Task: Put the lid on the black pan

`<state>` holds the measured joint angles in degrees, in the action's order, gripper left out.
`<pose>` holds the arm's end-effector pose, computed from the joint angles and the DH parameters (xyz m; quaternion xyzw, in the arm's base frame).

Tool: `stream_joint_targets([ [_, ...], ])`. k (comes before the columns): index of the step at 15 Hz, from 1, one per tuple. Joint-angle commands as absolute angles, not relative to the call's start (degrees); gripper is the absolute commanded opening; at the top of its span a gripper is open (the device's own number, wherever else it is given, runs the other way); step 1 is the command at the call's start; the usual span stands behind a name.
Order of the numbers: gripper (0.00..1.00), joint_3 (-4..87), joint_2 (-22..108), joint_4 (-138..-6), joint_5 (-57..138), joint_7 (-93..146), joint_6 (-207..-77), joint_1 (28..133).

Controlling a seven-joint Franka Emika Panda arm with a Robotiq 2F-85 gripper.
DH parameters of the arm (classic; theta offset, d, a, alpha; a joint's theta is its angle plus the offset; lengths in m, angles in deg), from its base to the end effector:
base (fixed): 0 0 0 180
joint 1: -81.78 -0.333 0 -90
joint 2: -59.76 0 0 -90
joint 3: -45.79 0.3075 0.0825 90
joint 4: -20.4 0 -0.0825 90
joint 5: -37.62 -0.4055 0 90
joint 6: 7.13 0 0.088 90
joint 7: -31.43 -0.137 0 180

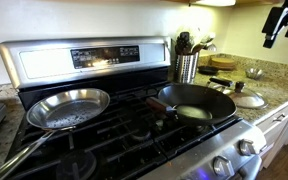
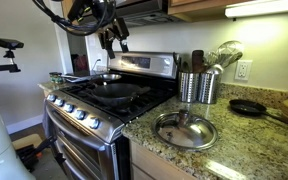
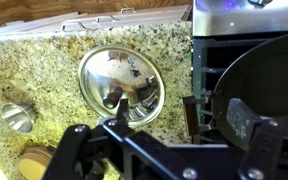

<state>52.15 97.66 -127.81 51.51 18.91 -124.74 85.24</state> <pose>0.3911 -0.0014 0.4403 0.9868 -0.0430 0.0772 0.1356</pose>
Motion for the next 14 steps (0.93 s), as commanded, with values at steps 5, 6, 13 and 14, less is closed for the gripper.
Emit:
stream_joint_targets([
  [5, 1.00, 46.7, 88.8, -127.7, 55.4, 12.1, -143.0, 96.0],
  [6, 1.00, 46.4, 87.1, -127.4, 55.5, 11.0, -144.9, 97.4],
  [13, 1.00, 45.4, 79.3, -127.0, 55.8, 3.0, -152.0, 102.5],
  [14, 1.00, 45.1, 78.1, -126.8, 56.0, 2.7, -152.4, 102.7],
])
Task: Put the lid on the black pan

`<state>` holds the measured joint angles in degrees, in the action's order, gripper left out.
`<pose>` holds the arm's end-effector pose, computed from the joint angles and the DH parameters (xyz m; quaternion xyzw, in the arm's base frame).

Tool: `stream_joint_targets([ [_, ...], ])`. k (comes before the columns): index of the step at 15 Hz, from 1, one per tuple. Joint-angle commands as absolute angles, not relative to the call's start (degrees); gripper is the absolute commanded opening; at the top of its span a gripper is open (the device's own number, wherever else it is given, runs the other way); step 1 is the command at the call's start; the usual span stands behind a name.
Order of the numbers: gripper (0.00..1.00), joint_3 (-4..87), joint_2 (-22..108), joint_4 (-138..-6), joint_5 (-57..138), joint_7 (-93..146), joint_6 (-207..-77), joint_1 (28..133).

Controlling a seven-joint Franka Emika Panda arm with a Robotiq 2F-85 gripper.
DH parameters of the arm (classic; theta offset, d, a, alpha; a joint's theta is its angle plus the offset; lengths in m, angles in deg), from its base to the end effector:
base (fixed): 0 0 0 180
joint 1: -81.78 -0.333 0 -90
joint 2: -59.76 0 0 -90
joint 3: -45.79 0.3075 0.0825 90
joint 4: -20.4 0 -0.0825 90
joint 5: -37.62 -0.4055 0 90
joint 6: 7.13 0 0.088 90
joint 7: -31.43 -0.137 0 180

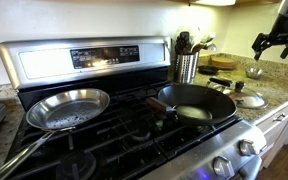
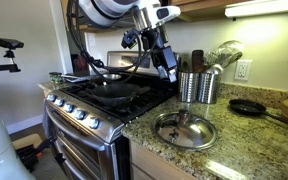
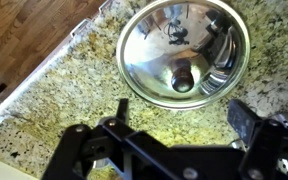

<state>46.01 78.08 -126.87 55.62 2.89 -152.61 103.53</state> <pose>0.4388 -0.1749 0.3540 0.9341 -0.3096 0.1482 0.0980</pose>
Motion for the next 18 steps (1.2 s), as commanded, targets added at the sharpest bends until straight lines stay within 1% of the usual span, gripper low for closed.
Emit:
stream_joint_targets([
  [1, 1.00, 45.1, 77.8, -126.7, 56.0, 2.8, -152.4, 102.5],
  [4, 1.00, 45.2, 78.2, -126.7, 55.9, 2.8, -152.4, 102.3],
  [6, 1.00, 44.2, 76.1, -125.1, 55.2, 5.5, -152.7, 101.9],
  [10, 1.00, 41.4, 69.9, -119.9, 55.8, 7.3, -154.2, 102.8],
  [18, 1.00, 36.2, 57.1, -113.5, 49.9, 11.5, -160.3, 99.8],
])
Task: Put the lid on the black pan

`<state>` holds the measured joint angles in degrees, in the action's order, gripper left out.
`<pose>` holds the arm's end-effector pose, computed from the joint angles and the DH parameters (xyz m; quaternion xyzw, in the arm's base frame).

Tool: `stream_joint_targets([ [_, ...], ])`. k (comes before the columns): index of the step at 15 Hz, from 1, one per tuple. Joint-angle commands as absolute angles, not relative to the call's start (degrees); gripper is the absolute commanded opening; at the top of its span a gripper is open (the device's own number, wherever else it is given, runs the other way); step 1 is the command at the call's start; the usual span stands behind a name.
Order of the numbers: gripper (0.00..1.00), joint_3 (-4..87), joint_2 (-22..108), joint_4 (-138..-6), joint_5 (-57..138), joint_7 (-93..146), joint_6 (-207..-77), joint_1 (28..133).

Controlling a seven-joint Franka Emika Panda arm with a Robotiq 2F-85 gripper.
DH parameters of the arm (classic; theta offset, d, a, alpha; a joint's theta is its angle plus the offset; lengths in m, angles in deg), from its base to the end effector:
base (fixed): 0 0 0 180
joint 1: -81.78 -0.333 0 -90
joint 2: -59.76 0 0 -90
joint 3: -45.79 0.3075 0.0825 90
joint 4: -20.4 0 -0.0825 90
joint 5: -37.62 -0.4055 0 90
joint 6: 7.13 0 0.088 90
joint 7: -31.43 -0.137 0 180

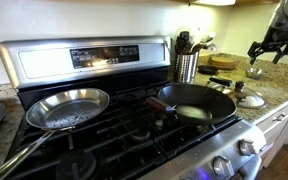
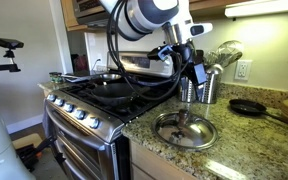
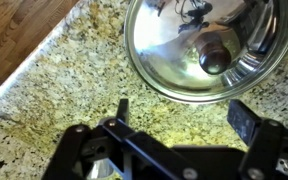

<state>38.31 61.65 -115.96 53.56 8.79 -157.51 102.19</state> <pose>0.4797 -0.2510 0.3098 0.9340 -0.3195 0.1332 0.0886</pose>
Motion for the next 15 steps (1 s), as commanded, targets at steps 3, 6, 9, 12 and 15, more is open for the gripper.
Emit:
stream_joint_targets([
  [3, 1.00, 35.8, 52.6, -111.5, 43.2, 14.8, -161.8, 98.3],
  [6, 1.00, 36.0, 49.3, -109.3, 37.9, 17.9, -161.6, 97.3],
  [9, 1.00, 36.1, 46.4, -106.8, 35.1, 19.2, -160.4, 96.5],
  [12, 1.00, 35.6, 44.3, -105.4, 35.3, 18.3, -159.7, 95.4],
  [15, 1.00, 35.5, 42.7, -104.7, 35.5, 17.7, -158.8, 94.5],
])
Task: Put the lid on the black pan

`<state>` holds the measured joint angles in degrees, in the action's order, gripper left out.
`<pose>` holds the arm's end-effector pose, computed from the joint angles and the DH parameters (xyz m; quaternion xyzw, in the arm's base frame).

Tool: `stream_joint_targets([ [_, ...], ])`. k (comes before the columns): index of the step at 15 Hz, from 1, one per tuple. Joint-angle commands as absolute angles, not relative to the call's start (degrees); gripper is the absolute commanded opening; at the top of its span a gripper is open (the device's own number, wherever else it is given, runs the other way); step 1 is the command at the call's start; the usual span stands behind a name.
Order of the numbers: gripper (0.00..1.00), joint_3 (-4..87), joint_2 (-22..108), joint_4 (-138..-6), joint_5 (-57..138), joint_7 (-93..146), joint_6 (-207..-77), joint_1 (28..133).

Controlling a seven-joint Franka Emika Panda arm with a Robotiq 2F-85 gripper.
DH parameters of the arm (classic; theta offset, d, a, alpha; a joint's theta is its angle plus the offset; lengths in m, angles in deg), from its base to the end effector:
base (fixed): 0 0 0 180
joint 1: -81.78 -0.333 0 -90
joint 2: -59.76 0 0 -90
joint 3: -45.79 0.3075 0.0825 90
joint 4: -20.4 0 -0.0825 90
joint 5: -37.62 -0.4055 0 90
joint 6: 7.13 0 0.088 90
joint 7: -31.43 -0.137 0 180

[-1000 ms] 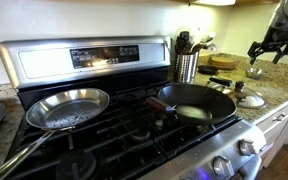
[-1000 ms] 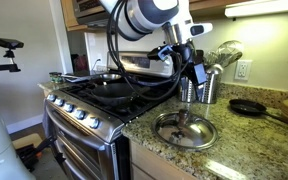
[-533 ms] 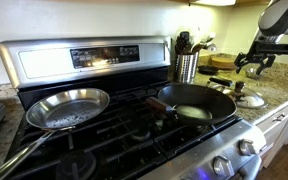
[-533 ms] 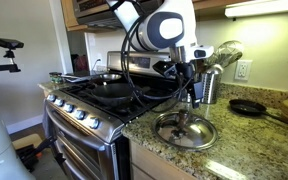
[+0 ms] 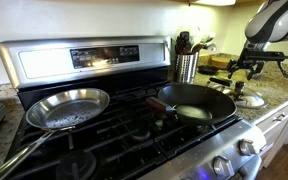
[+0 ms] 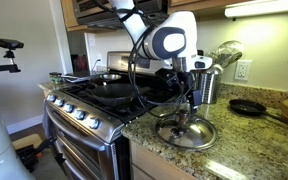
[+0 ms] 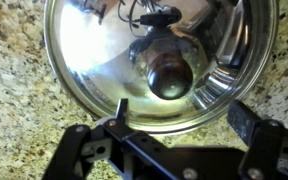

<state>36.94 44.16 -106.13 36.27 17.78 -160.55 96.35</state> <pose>0.5404 -0.2359 0.2223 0.9416 -0.3211 0.0986 0.0225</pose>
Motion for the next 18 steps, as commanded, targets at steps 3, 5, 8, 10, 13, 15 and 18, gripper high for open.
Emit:
stream_joint_targets([
  [3, 1.00, 35.4, 41.5, -104.4, 35.5, 17.6, -158.9, 93.7],
  [5, 1.00, 35.1, 41.0, -104.3, 35.8, 17.4, -158.9, 93.2],
  [8, 1.00, 34.0, 40.9, -104.7, 36.7, 16.1, -158.6, 92.3],
  [10, 0.86, 33.4, 41.2, -105.0, 36.9, 15.8, -158.3, 92.0],
  [13, 0.59, 32.7, 41.0, -104.8, 36.8, 15.4, -157.9, 91.9],
  [15, 0.72, 32.3, 40.5, -104.7, 36.8, 15.2, -157.6, 91.9],
  [18, 0.71, 32.2, 39.9, -104.6, 36.8, 14.9, -156.9, 91.7],
])
